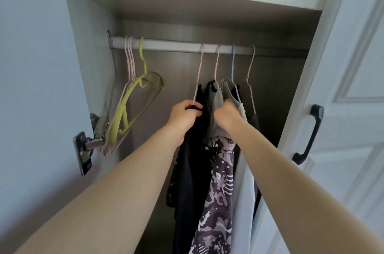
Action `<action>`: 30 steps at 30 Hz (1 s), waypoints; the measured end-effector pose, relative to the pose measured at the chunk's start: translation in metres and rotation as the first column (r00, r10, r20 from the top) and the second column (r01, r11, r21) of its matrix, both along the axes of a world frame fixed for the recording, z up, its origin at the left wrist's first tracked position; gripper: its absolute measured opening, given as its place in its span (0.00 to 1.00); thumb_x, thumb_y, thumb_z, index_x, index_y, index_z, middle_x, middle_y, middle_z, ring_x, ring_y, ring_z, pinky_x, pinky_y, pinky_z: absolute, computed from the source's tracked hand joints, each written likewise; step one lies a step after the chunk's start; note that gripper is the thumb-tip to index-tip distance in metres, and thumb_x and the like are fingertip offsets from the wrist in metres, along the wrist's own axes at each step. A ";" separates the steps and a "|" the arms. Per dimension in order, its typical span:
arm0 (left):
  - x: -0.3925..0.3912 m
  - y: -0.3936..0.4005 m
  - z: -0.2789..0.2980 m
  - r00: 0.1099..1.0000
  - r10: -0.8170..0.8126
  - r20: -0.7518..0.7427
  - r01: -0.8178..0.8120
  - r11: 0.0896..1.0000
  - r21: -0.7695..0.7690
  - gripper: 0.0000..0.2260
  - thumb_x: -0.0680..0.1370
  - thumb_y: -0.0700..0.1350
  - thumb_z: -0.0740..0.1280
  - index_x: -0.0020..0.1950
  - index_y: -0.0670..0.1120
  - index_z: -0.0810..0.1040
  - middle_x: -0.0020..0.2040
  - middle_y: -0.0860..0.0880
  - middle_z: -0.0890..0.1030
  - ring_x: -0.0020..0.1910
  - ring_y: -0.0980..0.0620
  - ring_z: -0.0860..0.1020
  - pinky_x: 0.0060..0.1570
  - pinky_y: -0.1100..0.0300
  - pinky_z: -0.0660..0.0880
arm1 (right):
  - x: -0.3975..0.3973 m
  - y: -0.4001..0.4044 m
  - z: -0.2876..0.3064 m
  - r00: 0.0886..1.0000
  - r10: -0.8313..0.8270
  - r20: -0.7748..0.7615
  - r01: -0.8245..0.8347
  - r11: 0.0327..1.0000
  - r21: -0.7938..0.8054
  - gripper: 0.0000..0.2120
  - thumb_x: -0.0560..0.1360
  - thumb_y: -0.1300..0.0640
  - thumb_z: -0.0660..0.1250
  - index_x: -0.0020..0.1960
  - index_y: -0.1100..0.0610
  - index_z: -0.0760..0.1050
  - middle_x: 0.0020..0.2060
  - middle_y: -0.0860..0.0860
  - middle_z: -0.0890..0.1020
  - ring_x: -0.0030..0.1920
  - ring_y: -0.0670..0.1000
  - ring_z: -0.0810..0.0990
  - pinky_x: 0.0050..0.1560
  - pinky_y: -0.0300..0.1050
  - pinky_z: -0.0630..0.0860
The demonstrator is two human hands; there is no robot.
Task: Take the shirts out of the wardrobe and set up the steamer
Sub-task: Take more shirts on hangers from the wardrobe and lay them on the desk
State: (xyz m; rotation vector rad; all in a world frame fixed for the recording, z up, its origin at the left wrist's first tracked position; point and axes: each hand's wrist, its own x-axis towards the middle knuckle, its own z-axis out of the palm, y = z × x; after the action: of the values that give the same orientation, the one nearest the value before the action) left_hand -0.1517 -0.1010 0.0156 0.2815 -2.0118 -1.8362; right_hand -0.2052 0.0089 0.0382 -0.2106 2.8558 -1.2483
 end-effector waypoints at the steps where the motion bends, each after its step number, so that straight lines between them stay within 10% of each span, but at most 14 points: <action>1: 0.000 -0.001 -0.001 1.000 -0.003 0.000 0.003 1.000 0.011 0.09 0.76 0.36 0.66 0.53 0.44 0.80 0.52 0.45 0.81 0.44 0.50 0.79 0.43 0.60 0.77 | -0.003 -0.001 0.000 1.000 -0.008 -0.007 0.008 1.000 -0.023 0.18 0.81 0.62 0.54 0.69 0.64 0.63 0.56 0.59 0.72 0.60 0.58 0.73 0.54 0.45 0.68; 12: -0.017 -0.006 -0.006 0.973 0.193 -0.129 -0.219 0.944 -0.245 0.09 0.76 0.34 0.63 0.43 0.47 0.78 0.50 0.44 0.78 0.39 0.51 0.76 0.30 0.69 0.69 | -0.005 0.002 -0.018 0.949 -0.049 -0.310 -0.016 0.979 -0.203 0.13 0.78 0.66 0.60 0.62 0.63 0.71 0.55 0.59 0.78 0.53 0.57 0.79 0.43 0.42 0.74; 21: -0.010 -0.007 0.004 0.945 0.265 -0.192 -0.297 0.940 -0.165 0.12 0.74 0.33 0.63 0.38 0.50 0.76 0.50 0.42 0.78 0.44 0.49 0.76 0.38 0.64 0.68 | 0.004 -0.007 0.001 0.914 -0.100 -0.394 -0.073 0.913 -0.400 0.15 0.79 0.65 0.58 0.65 0.61 0.70 0.60 0.56 0.76 0.60 0.55 0.76 0.57 0.45 0.74; 30: 0.011 0.030 -0.008 0.886 0.382 -0.261 -0.386 0.922 0.041 0.08 0.75 0.34 0.64 0.45 0.45 0.81 0.44 0.46 0.81 0.41 0.53 0.78 0.39 0.66 0.71 | 0.046 0.003 -0.030 0.887 -0.035 -0.461 -0.124 0.943 -0.309 0.13 0.79 0.65 0.59 0.62 0.59 0.71 0.53 0.49 0.75 0.52 0.47 0.75 0.46 0.35 0.74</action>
State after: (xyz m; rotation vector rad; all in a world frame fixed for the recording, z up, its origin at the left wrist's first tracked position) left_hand -0.1405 -0.0709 0.0074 0.3795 -1.6449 -1.5220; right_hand -0.1591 0.0123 0.0080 -0.6632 2.9467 -1.8931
